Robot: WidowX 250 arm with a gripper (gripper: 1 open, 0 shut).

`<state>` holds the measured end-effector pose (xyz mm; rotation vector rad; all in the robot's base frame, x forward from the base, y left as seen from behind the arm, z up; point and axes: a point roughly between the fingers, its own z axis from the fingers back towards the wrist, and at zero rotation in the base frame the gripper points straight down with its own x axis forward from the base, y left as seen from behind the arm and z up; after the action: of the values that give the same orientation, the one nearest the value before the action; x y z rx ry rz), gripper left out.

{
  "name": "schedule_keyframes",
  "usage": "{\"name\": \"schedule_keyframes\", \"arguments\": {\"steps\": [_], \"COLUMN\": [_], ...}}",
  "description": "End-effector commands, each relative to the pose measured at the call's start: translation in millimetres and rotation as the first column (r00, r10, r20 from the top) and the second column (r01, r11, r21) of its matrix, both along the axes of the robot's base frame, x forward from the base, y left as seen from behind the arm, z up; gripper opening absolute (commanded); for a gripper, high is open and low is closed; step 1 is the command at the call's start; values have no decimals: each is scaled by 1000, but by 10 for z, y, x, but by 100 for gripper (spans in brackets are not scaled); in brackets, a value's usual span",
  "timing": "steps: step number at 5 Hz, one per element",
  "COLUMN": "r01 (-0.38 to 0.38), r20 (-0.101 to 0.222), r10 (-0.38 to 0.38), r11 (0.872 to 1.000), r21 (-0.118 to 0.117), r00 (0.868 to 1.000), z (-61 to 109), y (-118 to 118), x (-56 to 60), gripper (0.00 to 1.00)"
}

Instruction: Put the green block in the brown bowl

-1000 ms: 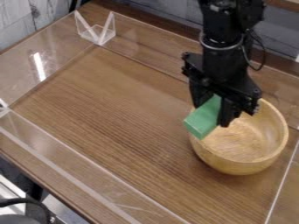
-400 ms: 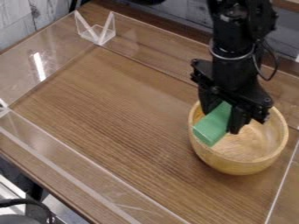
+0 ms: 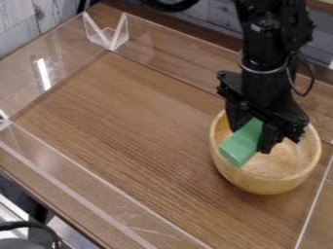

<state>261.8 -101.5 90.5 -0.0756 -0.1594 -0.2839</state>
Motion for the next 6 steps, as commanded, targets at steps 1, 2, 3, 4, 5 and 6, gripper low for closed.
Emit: {"name": "schedule_keyframes", "arguments": {"steps": [1,2,3,4,5,6], "r01": [6,1,-1,-2,-3,-8], "r20": [43,48,54,58,60,56], "r10": [-5,0,2,4,6,11], "r11": [1000,1000,1000,999,999,998], "r21": [-17,-24,-31,-38,-45,-56], "r00": [999,999,999,998,998,998], "z": [87,66,39,15,-3,58], "y": [-71,-101,-130,-159,-179,-153], "x": [58,72,85,91,96,94], "gripper": [0,0,0,0,100,100]}}
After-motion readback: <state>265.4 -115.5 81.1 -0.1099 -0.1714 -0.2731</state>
